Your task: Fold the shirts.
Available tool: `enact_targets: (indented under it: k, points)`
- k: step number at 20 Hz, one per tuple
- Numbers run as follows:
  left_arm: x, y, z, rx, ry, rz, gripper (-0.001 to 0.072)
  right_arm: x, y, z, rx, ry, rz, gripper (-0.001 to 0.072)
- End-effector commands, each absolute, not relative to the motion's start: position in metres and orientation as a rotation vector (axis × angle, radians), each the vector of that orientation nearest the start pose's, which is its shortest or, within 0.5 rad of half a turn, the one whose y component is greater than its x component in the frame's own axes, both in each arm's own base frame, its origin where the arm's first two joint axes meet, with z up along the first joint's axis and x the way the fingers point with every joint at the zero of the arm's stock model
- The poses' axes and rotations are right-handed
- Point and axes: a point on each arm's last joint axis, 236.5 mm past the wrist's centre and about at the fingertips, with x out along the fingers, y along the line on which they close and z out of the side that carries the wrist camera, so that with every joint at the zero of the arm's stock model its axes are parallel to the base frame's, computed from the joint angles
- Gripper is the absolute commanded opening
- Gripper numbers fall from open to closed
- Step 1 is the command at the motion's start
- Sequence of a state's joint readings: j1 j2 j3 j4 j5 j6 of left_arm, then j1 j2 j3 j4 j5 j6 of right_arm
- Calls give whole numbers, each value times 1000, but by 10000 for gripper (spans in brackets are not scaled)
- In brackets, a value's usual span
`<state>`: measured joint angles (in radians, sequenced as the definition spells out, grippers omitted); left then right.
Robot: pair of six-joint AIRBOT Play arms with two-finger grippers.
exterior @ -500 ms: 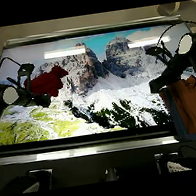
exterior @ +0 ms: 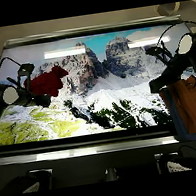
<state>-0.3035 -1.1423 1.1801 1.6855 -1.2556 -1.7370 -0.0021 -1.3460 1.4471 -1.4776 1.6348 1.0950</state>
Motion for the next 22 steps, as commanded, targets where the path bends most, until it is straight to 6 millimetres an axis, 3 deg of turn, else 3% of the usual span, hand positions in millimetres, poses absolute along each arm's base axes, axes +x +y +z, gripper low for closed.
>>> enact_targets:
  k: [1,8,11,14,15,16,18,19,20,22]
  points:
    - [352,-83,61,135,1197,-91,608,341,21,60,-310,1479,438,670]
    - [358,-91,63,107,1164,-114,608,343,22,60,-301,1471,427,670]
    - [376,-97,67,74,1095,-116,608,360,21,62,-311,1403,407,671]
    - [383,-105,58,-26,1100,-69,610,384,20,66,-325,1306,380,672]
    - [396,-107,59,-14,1056,-82,624,393,20,68,-327,1265,369,672]
    - [413,-103,64,-17,1001,-73,720,404,21,71,-330,1217,356,671]
    - [446,-69,66,-62,1003,14,720,421,21,78,-332,1143,339,671]
    - [460,-36,61,-97,1057,97,720,424,21,79,-332,1132,336,671]
    - [467,-2,50,-142,1141,181,720,424,21,78,-332,1133,336,671]
    - [466,43,19,-319,1315,311,720,421,22,75,-330,1152,342,671]
